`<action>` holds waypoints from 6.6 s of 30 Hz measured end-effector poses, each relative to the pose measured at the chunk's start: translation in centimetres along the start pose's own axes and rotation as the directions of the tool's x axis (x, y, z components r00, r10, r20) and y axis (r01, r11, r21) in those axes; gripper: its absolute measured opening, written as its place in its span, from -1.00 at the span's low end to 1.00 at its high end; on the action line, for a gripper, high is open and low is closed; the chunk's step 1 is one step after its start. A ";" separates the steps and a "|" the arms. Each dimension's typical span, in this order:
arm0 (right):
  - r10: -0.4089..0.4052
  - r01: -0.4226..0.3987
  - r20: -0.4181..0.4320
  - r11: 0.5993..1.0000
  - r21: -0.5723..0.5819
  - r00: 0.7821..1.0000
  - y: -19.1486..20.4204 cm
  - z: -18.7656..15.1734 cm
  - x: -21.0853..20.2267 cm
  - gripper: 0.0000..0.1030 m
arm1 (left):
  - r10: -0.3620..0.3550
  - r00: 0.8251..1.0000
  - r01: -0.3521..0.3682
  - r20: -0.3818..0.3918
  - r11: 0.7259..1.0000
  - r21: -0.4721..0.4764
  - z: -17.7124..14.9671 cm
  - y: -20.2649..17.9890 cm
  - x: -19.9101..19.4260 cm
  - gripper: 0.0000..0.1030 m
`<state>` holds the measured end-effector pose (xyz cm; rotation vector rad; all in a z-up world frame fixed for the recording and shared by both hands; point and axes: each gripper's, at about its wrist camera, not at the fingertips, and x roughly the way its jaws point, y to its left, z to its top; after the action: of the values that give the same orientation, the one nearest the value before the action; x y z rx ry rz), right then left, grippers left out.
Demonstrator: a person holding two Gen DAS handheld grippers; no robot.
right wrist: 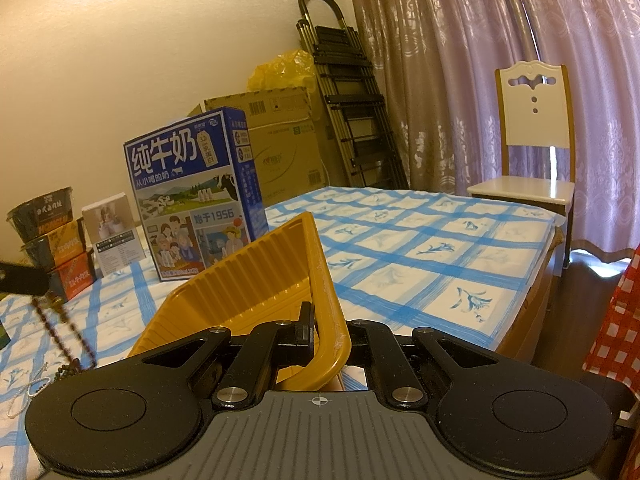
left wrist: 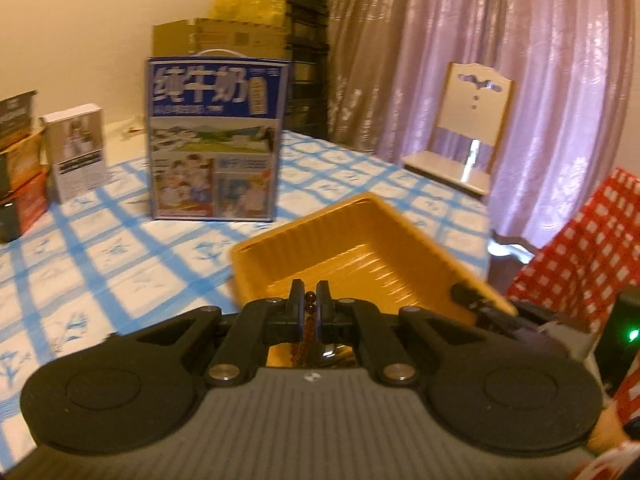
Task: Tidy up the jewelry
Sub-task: 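Carry the red bead bracelet into the tray and open the left tool, then return the left tool to the pile and grasp a dark bead strand with a pearl, then carry the pearl-accented bead strand into the tray and open the left tool, then withdraw the left tool from the tray back toward the remaining pile, then close the left tool on a dark bead strand in the pile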
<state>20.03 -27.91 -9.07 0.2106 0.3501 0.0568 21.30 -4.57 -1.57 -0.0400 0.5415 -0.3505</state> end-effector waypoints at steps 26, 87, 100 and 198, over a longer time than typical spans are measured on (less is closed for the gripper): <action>0.005 -0.005 0.001 1.000 0.003 1.000 0.5 0.1 0.3 -0.87 | -0.227 0.963 0.212 -0.142 0.971 -0.110 -0.9 -5.1 7.8 -0.83; 0.001 -0.001 0.002 1.000 0.004 1.000 0.2 0.1 0.2 -0.88 | 0.256 0.936 -0.234 -0.239 0.965 0.120 -8.0 9.0 8.9 -0.66; 0.001 -0.001 0.002 1.000 0.004 1.000 0.2 0.2 0.3 -0.88 | 0.266 0.935 -0.232 -0.232 0.959 0.163 -8.4 8.4 8.7 -0.71; 0.000 0.000 0.001 1.000 0.005 1.000 0.1 0.2 0.3 -0.88 | 0.285 0.928 -0.305 -0.240 0.951 -0.049 -8.8 8.5 -1.2 -0.52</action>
<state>20.33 -27.85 -9.00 0.2152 0.3489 0.0562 18.50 4.30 -9.61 0.0004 0.7816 -0.0351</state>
